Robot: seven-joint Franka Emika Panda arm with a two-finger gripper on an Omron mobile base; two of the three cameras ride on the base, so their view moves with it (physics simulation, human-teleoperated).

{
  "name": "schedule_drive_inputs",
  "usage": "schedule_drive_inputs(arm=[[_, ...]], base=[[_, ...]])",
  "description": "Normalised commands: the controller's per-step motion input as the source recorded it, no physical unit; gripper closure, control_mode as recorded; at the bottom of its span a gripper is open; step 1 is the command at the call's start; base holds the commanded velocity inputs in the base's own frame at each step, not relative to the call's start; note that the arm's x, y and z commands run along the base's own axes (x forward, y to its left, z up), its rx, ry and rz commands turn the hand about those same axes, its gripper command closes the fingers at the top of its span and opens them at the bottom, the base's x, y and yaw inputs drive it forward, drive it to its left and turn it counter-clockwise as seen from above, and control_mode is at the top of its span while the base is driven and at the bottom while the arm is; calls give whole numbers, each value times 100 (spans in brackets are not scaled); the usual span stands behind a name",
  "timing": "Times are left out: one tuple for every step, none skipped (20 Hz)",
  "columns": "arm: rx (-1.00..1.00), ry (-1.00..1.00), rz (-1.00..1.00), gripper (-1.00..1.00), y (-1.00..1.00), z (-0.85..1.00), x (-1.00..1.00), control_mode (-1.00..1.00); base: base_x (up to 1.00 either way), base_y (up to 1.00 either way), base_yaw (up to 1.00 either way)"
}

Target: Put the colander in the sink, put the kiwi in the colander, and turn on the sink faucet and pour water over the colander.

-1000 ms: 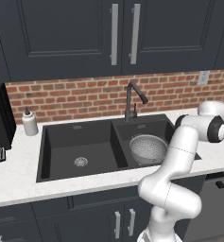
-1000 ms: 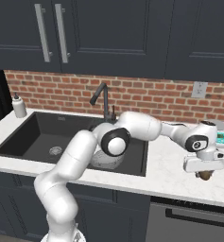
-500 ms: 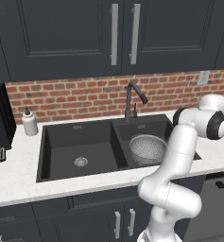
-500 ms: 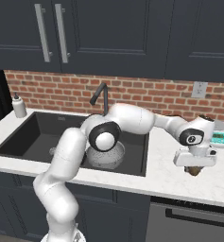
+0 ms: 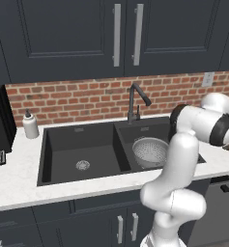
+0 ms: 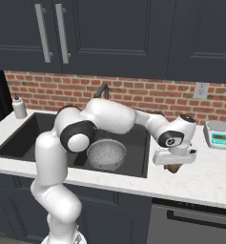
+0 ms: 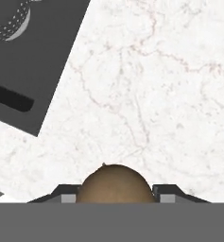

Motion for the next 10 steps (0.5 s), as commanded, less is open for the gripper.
schedule_drive_inputs(arm=[[0, -13, 7, 100, 92, 19, -9, -100], [-1, -14, 6, 100, 85, 27, 0, -100], [0, -14, 5, 100, 73, 41, 0, -100], [0, -11, 4, 100, 65, 39, 0, -100], [0, -5, 4, 100, 58, 39, 0, -100], [0, -1, 4, 100, 65, 40, 0, -100], [0, 0, 5, 100, 69, 35, 0, -100], [0, 0, 6, 100, 69, 35, 0, -100], [0, 0, 6, 100, 77, 30, 0, -100], [0, 0, 6, 100, 77, 26, 0, -100]], base=[[0, 0, 0], [0, 0, 0], [0, 0, 0], [0, 0, 0], [0, 0, 0], [0, 0, 0], [0, 0, 0], [0, 0, 0], [0, 0, 0], [0, 0, 0]])
